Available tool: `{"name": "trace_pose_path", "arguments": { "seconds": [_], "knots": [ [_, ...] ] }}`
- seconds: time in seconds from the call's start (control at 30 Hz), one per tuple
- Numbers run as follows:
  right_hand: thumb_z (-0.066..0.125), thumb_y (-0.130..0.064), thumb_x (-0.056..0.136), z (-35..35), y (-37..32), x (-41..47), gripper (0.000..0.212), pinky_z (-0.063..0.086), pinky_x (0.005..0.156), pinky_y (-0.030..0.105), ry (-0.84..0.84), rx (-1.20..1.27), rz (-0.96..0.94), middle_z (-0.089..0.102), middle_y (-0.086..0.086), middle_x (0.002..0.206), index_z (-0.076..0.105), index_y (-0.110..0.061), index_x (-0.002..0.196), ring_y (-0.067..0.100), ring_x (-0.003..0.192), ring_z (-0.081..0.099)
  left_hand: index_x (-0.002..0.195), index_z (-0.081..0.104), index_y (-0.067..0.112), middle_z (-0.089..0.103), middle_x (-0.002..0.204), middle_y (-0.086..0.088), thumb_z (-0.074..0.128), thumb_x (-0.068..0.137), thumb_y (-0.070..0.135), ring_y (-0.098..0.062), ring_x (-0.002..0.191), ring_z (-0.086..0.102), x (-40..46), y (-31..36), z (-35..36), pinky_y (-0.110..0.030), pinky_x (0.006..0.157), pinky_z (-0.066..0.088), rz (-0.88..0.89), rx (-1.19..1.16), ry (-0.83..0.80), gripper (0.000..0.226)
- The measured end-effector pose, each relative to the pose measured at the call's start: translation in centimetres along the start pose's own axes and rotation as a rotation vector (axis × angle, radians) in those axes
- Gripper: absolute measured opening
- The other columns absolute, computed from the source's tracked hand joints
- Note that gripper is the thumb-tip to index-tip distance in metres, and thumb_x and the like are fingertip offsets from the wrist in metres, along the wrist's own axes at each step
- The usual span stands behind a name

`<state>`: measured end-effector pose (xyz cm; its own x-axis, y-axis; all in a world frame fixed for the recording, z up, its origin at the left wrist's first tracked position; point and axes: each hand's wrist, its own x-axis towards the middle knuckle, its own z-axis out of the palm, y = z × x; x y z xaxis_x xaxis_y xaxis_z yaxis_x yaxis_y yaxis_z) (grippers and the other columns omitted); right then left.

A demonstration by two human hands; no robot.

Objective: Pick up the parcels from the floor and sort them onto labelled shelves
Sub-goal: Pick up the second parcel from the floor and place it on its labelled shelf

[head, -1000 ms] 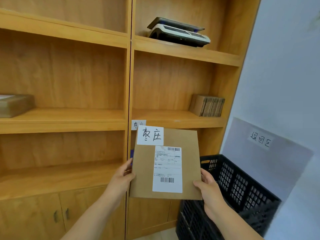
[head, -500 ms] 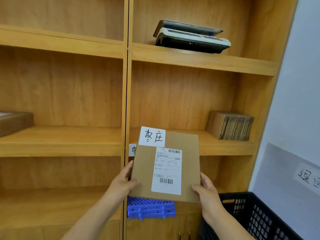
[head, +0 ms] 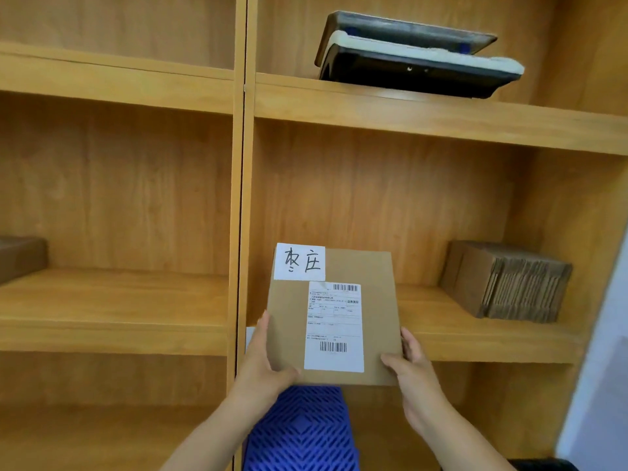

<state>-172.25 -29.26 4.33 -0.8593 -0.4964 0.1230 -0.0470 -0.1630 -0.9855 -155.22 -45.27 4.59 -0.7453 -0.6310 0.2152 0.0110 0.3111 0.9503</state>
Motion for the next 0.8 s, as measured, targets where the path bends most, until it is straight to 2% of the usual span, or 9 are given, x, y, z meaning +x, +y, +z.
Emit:
{"name": "trace_pose_path", "arguments": {
  "seconds": [0.1, 0.17, 0.27, 0.43, 0.57, 0.63, 0.7, 0.8],
  "knots": [
    [0.053, 0.005, 0.084, 1.4, -0.5, 2.6, 0.065, 0.045, 0.079, 0.027, 0.001, -0.022, -0.024, 0.057, -0.01, 0.117, 0.037, -0.028, 0.138, 0.009, 0.103, 0.055, 0.147, -0.006, 0.036, -0.006, 0.157, 0.012, 0.077, 0.073, 0.017, -0.011, 0.143, 0.008, 3.1, -0.8, -0.3, -0.037, 0.115, 0.02, 0.078, 0.231, 0.021, 0.113],
    [0.054, 0.004, 0.084, 2.3, -1.1, 4.4, 0.072, 0.043, 0.087, 0.029, -0.003, -0.06, -0.061, 0.05, -0.009, 0.128, 0.029, -0.03, 0.143, 0.011, 0.109, 0.051, 0.145, -0.012, 0.042, -0.018, 0.154, 0.017, 0.077, 0.074, 0.021, -0.012, 0.143, 0.007, 5.2, -1.0, -0.8, -0.036, 0.114, 0.022, 0.131, 0.323, 0.014, 0.115],
    [0.057, 0.003, 0.082, 3.8, -2.0, 6.5, 0.081, 0.04, 0.093, 0.03, -0.026, -0.157, -0.157, 0.041, -0.012, 0.133, 0.022, -0.035, 0.144, 0.011, 0.117, 0.044, 0.143, -0.014, 0.045, -0.025, 0.152, 0.019, 0.075, 0.074, 0.025, -0.012, 0.143, 0.007, 8.2, -1.2, -1.5, -0.033, 0.114, 0.029, 0.213, 0.439, 0.045, 0.114],
    [0.07, -0.007, 0.072, 4.9, -2.2, 9.1, 0.083, 0.041, 0.105, 0.038, -0.026, -0.294, -0.217, 0.04, -0.007, 0.139, 0.032, -0.04, 0.138, 0.014, 0.125, 0.043, 0.147, 0.001, 0.04, -0.016, 0.157, 0.014, 0.073, 0.074, 0.042, -0.015, 0.143, 0.007, 11.5, -0.8, -1.9, -0.036, 0.112, 0.031, 0.292, 0.598, 0.084, 0.103],
    [0.079, -0.017, 0.066, 5.1, -2.3, 10.8, 0.085, 0.031, 0.113, 0.041, -0.037, -0.441, -0.238, 0.026, -0.005, 0.15, 0.035, -0.037, 0.137, 0.014, 0.136, 0.031, 0.147, 0.011, 0.038, -0.003, 0.158, 0.013, 0.069, 0.079, 0.04, -0.018, 0.143, 0.012, 13.3, -0.7, -1.7, -0.039, 0.113, 0.028, 0.277, 0.645, 0.112, 0.089],
    [0.079, -0.016, 0.066, 5.2, -2.3, 11.5, 0.086, 0.026, 0.114, 0.034, -0.057, -0.488, -0.254, 0.019, -0.004, 0.153, 0.035, -0.035, 0.138, 0.014, 0.138, 0.026, 0.147, 0.013, 0.038, 0.0, 0.159, 0.013, 0.067, 0.08, 0.037, -0.02, 0.143, 0.014, 14.0, -0.9, -1.6, -0.039, 0.114, 0.027, 0.267, 0.637, 0.116, 0.086],
    [0.078, -0.014, 0.067, 5.3, -2.3, 12.2, 0.085, 0.022, 0.109, 0.024, -0.08, -0.54, -0.262, 0.013, -0.003, 0.155, 0.036, -0.032, 0.138, 0.013, 0.139, 0.021, 0.147, 0.013, 0.037, 0.001, 0.159, 0.012, 0.067, 0.08, 0.038, -0.021, 0.142, 0.017, 14.6, -1.2, -1.5, -0.039, 0.113, 0.027, 0.251, 0.644, 0.129, 0.086],
    [0.078, -0.013, 0.069, 5.2, -2.0, 13.7, 0.075, 0.018, 0.101, 0.018, -0.13, -0.611, -0.268, 0.009, 0.002, 0.155, 0.043, -0.026, 0.134, 0.013, 0.141, 0.016, 0.147, 0.013, 0.036, 0.002, 0.159, 0.011, 0.067, 0.079, 0.038, -0.023, 0.142, 0.019, 15.5, -1.3, -1.4, -0.04, 0.114, 0.029, 0.222, 0.656, 0.145, 0.087]
  ]
}}
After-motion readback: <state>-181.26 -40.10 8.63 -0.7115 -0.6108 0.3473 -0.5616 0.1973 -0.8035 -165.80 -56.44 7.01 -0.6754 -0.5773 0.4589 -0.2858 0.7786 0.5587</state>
